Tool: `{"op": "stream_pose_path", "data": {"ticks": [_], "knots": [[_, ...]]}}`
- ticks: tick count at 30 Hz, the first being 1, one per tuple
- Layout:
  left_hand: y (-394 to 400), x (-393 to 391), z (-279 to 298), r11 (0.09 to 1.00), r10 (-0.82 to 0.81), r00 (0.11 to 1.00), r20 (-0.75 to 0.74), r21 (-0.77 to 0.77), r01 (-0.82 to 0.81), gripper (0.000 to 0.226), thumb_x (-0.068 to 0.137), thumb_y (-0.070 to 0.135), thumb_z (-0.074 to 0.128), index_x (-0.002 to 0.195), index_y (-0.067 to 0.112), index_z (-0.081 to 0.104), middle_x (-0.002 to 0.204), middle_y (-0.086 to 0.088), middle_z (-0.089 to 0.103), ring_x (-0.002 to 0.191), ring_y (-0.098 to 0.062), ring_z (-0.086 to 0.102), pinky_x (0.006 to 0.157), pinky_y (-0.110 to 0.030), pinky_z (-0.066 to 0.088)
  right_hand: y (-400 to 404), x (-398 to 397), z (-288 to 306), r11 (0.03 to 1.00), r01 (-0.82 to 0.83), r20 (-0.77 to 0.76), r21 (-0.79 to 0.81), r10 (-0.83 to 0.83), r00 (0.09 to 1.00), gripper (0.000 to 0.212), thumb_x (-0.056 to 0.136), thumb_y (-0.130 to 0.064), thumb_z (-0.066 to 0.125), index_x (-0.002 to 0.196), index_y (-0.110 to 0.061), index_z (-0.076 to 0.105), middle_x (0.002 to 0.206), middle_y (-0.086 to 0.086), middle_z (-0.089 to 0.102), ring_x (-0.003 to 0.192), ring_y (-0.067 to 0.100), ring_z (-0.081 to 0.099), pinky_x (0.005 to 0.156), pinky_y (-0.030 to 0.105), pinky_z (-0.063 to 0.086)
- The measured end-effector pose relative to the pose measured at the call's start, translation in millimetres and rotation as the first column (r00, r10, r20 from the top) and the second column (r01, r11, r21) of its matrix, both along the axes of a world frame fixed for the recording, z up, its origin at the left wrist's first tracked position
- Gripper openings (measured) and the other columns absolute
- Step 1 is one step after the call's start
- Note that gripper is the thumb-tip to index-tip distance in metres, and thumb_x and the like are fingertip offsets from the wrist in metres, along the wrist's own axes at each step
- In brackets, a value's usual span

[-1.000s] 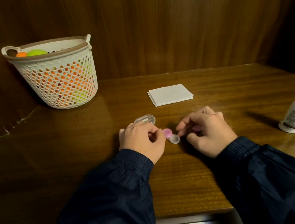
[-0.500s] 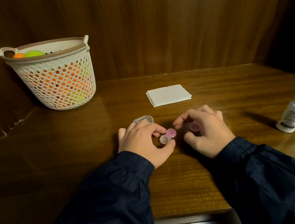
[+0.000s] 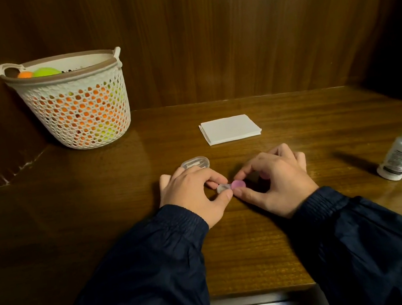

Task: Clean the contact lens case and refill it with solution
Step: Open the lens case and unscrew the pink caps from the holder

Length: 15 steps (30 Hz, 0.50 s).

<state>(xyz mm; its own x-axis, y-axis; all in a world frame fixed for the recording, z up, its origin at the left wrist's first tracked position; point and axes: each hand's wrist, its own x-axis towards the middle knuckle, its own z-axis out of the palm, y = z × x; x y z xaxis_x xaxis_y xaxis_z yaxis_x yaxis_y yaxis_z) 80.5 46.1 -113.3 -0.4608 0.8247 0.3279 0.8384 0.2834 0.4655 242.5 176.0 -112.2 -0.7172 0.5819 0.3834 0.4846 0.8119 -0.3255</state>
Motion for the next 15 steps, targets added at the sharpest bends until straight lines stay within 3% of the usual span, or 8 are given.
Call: {"op": "stream_pose_path", "data": {"ticks": [5,15], "knots": [[1.1,-0.7,-2.3,1.0,0.005,0.999,0.04,0.025,-0.006,0.016,0.087,0.059,0.07,0.097,0.046,0.073,0.088,0.027,0.063,0.096,-0.004,0.046,0.093,-0.036,0.029,-1.4,0.4,0.5,1.0,0.006,-0.012,-0.007,-0.006,1.0,0.038,0.081,-0.081,0.061,0.088,-0.045,0.073,0.094,-0.033,0.059,0.101,0.007,0.033,0.081,0.033,0.018],[0.8,3.2,-1.1,1.0,0.021,0.995,0.102,0.021,-0.023,0.01,0.086,0.051,0.077,0.093,0.044,0.076,0.089,0.028,0.062,0.097,-0.004,0.046,0.082,-0.032,0.019,0.6,-0.1,5.8,0.993,-0.089,-0.026,-0.079,0.087,0.996,0.024,0.083,-0.062,0.075,0.086,-0.038,0.072,0.098,-0.03,0.061,0.108,0.01,0.036,0.089,0.034,0.02]]}}
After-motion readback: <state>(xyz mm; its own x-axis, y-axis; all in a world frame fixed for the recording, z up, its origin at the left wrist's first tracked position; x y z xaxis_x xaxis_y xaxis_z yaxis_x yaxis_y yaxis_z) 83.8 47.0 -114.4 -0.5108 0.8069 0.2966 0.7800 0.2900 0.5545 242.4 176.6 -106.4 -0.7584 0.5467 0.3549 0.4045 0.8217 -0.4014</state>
